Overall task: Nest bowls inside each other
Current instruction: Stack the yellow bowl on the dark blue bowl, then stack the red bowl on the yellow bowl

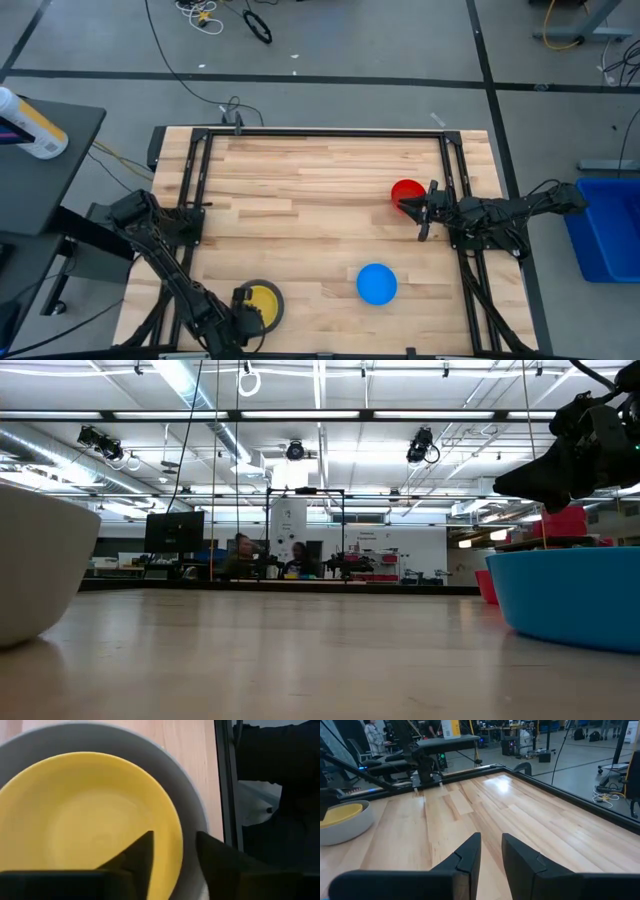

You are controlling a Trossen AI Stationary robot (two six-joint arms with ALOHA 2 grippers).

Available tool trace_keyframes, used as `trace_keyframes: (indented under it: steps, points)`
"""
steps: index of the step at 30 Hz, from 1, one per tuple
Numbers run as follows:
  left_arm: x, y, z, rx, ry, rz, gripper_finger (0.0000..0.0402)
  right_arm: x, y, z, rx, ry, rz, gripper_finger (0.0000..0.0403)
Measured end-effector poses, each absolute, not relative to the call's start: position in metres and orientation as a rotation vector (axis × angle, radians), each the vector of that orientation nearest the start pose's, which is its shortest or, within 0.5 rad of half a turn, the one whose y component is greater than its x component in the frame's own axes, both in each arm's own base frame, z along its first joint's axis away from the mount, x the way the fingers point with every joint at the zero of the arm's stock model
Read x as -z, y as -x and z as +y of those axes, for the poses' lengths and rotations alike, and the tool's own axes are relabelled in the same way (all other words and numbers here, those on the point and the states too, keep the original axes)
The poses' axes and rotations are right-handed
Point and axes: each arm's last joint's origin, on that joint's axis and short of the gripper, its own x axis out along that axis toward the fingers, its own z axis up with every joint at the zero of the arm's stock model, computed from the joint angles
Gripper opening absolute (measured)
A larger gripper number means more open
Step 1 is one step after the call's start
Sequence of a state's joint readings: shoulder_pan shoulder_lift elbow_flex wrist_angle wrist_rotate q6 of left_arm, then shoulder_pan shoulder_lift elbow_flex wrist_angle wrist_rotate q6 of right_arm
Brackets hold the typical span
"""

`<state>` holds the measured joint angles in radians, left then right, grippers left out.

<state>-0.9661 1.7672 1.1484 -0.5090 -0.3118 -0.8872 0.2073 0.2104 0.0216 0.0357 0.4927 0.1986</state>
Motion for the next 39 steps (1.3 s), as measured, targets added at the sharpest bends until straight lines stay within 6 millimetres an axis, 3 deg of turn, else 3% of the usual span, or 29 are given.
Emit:
trace_keyframes:
  steps: [6, 10, 15, 18, 22, 27, 35, 39]
  points:
    - [-0.185, -0.203, -0.278, 0.128, 0.106, 1.077, 0.0256, -0.157, -0.106, 0.008, 0.298, -0.144, 0.116, 0.0085]
    - [-0.200, -0.200, -0.269, 0.090, 0.072, 1.022, 0.0289, -0.157, -0.106, 0.008, 0.298, -0.144, 0.116, 0.0087]
    - [-0.241, -0.186, -0.245, -0.025, -0.030, 0.822, 0.0295, -0.157, -0.107, 0.010, 0.241, -0.153, 0.122, 0.0085]
    - [-0.268, -0.170, -0.227, -0.104, -0.121, 0.677, 0.0288, -0.157, -0.108, 0.014, 0.097, -0.164, 0.136, 0.0087]
    - [-0.289, -0.144, -0.202, -0.196, -0.227, 0.507, 0.0280, -0.165, -0.111, 0.020, -0.106, -0.177, 0.081, 0.0085]
    - [-0.288, -0.123, -0.169, -0.223, -0.261, 0.447, 0.0278, -0.163, -0.119, 0.021, -0.108, -0.193, 0.102, 0.0088]
    - [-0.262, -0.091, -0.118, -0.296, -0.104, 0.296, 0.0277, -0.162, -0.141, 0.018, -0.101, -0.139, 0.066, 0.0090]
    - [-0.253, -0.082, -0.104, -0.274, -0.014, 0.281, 0.0277, -0.170, -0.155, 0.020, -0.161, -0.097, 0.068, 0.0087]
